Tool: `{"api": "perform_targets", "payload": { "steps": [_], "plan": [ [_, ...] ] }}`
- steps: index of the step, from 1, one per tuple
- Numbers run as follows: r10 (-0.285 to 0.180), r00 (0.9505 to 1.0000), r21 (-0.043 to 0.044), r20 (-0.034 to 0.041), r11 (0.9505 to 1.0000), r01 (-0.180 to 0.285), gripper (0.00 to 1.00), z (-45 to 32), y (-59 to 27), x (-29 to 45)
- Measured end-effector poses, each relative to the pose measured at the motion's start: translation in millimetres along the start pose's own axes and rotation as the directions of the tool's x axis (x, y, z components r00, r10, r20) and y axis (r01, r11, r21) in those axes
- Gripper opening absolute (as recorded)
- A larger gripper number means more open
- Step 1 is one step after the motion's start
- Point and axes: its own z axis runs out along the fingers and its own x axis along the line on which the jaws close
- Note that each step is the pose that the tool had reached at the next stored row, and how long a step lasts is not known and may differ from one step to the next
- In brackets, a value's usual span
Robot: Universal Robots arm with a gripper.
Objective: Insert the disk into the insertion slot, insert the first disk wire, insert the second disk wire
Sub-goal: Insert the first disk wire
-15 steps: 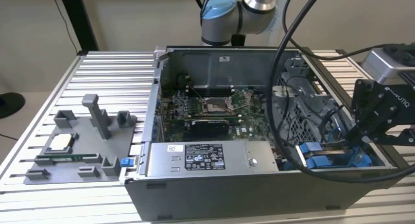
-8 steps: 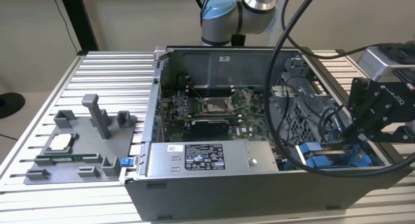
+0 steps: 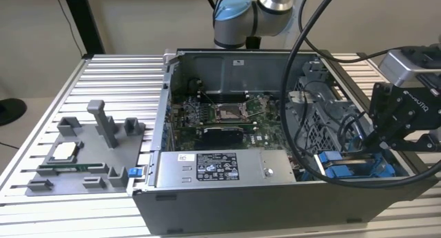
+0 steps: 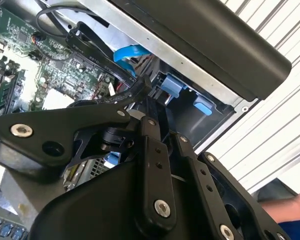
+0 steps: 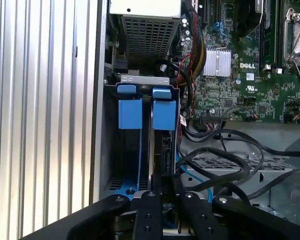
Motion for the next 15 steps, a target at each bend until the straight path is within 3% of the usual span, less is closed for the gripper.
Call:
{"api": "perform_targets", "payload": {
  "steps": [15],
  "plan": [
    [-0.001, 1.0000, -0.0009, -0.0002, 1.0000, 0.001, 0.00, 4.2, 1.6, -2.8]
  ]
}}
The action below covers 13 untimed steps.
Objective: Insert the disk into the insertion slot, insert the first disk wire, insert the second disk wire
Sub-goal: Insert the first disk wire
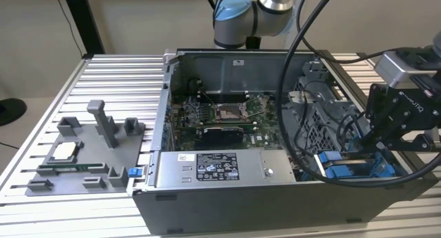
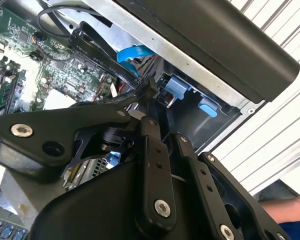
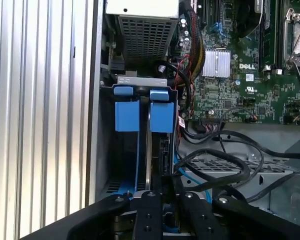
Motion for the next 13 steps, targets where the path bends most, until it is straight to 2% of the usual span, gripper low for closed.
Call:
{"api": "perform_targets", "payload": {
  "steps": [13],
  "plan": [
    [-0.004, 1.0000, -0.0003, -0.0002, 1.0000, 0.004, 0.00, 4.1, -0.4, -0.8]
  ]
}}
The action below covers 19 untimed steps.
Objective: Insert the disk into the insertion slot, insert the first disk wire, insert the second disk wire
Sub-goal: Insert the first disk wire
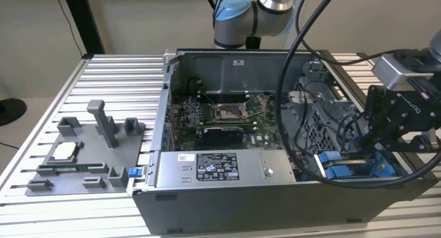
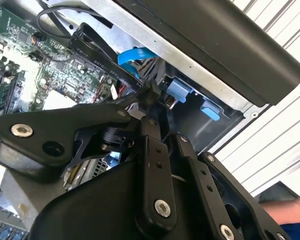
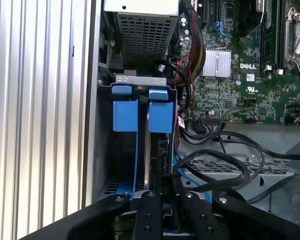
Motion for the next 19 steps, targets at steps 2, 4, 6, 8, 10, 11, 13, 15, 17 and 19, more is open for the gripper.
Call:
{"api": "perform_targets", "payload": {
  "steps": [2, 4, 6, 8, 10, 11, 13, 15, 17, 19],
  "plan": [
    [0.000, 1.0000, 0.0000, -0.0001, 1.0000, 0.000, 0.00, 0.7, -0.1, 0.0],
    [0.000, 1.0000, 0.0000, -0.0004, 1.0000, 0.000, 0.00, 1.4, -0.1, 0.1],
    [0.000, 1.0000, 0.0000, -0.0007, 1.0000, 0.000, 0.00, 2.3, -0.2, 0.2],
    [0.000, 1.0000, 0.0000, -0.0009, 1.0000, 0.000, 0.00, 3.7, -0.4, 0.3],
    [0.000, 1.0000, 0.0000, -0.0005, 1.0000, 0.000, 0.00, 5.2, -0.5, 0.3],
    [0.000, 1.0000, 0.0000, -0.0001, 1.0000, 0.000, 0.00, 5.5, -0.5, 0.3],
    [0.000, 1.0000, 0.0001, -0.0002, 1.0000, 0.000, 0.00, 5.6, -0.6, 0.3],
    [0.002, 1.0000, 0.0001, -0.0002, 1.0000, -0.002, 0.00, 6.0, -0.6, 0.3],
    [0.004, 1.0000, 0.0003, 0.0000, 1.0000, -0.004, 0.00, 7.0, -0.7, 0.4],
    [0.007, 1.0000, 0.0005, 0.0004, 1.0000, -0.007, 0.00, 7.8, -0.8, 0.5]
  ]
}}
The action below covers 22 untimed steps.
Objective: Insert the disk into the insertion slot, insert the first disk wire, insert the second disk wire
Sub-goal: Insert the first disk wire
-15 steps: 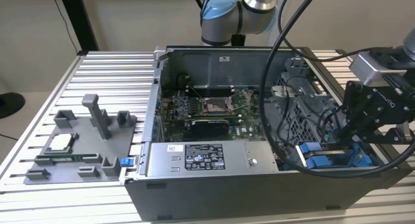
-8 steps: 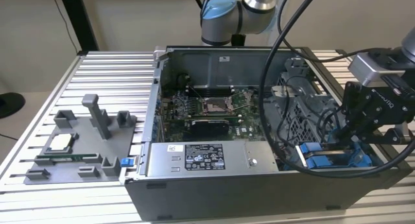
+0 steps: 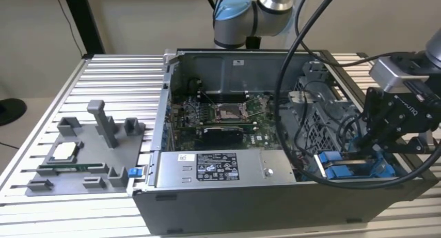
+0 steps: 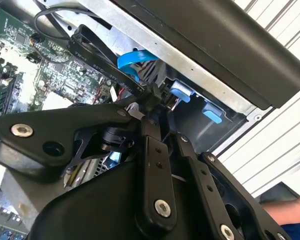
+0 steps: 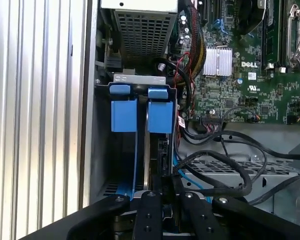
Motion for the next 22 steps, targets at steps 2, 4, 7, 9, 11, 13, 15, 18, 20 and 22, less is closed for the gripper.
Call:
{"api": "perform_targets", "payload": {
  "steps": [2, 4, 7, 9, 11, 13, 15, 18, 20, 22],
  "plan": [
    [0.006, 1.0000, 0.0004, 0.0005, 1.0000, -0.006, 0.00, 0.8, -0.1, 0.0],
    [0.013, 0.9999, 0.0010, 0.0026, 0.9999, -0.013, 0.00, 1.3, -0.3, -0.1],
    [0.018, 0.9998, 0.0009, 0.0039, 0.9998, -0.018, 0.00, 1.7, -0.1, 0.1],
    [0.019, 0.9998, 0.0011, 0.0032, 0.9998, -0.019, 0.00, 1.1, -0.1, 0.0],
    [0.021, 0.9998, 0.0012, 0.0030, 0.9998, -0.021, 0.00, 1.6, -0.2, 0.0],
    [0.021, 0.9998, 0.0002, 0.0024, 0.9998, -0.021, 0.00, 2.5, -0.2, 0.2],
    [0.021, 0.9998, -0.0016, 0.0028, 0.9998, -0.021, 0.00, 2.8, -0.2, 0.2],
    [0.022, 0.9998, -0.0022, 0.0031, 0.9998, -0.022, 0.00, 3.0, -0.2, 0.2],
    [0.021, 0.9998, -0.0025, 0.0040, 0.9998, -0.021, 0.00, 3.3, -0.3, 0.2],
    [0.021, 0.9998, -0.0025, 0.0036, 0.9998, -0.021, 0.00, 3.2, -0.3, 0.2]
  ]
}}
